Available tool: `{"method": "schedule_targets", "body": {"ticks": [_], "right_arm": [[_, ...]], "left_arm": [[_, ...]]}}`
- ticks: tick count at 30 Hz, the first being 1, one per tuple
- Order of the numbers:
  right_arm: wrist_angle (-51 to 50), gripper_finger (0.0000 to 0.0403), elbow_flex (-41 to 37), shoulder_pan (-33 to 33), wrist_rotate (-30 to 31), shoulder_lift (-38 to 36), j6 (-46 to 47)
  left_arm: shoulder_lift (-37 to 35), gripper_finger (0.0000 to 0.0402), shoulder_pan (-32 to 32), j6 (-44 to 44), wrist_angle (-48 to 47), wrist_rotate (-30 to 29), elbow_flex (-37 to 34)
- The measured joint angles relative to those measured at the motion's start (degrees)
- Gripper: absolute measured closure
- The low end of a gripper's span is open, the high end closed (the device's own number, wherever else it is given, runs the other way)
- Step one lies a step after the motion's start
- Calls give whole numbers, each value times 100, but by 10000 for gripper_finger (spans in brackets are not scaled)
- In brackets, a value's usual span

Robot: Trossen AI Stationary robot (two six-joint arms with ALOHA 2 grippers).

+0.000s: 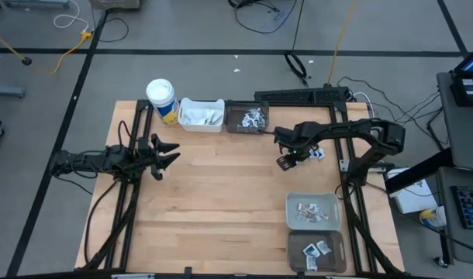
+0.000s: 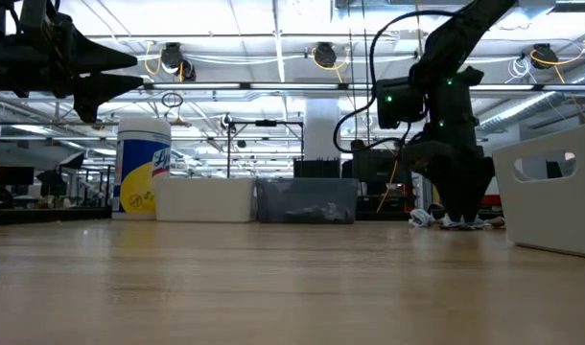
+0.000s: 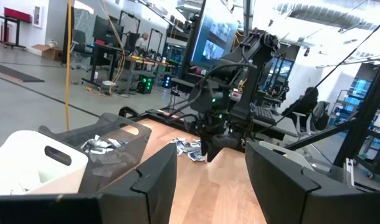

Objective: Pick & Place First Aid Supplies
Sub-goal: Put the blue alcohol pad into the bottom black bin

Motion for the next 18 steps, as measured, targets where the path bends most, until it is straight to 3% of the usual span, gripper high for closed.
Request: {"method": "schedule_targets", "body": {"ticks": [8,18], "right_arm": [[125,255,12,-187,124,344,-220],[172,393,7,-194,146,367,-386]], "left_arm": [[1,206,0,0,0,0,0],[1,206,-1,0,0,-2,0]]}}
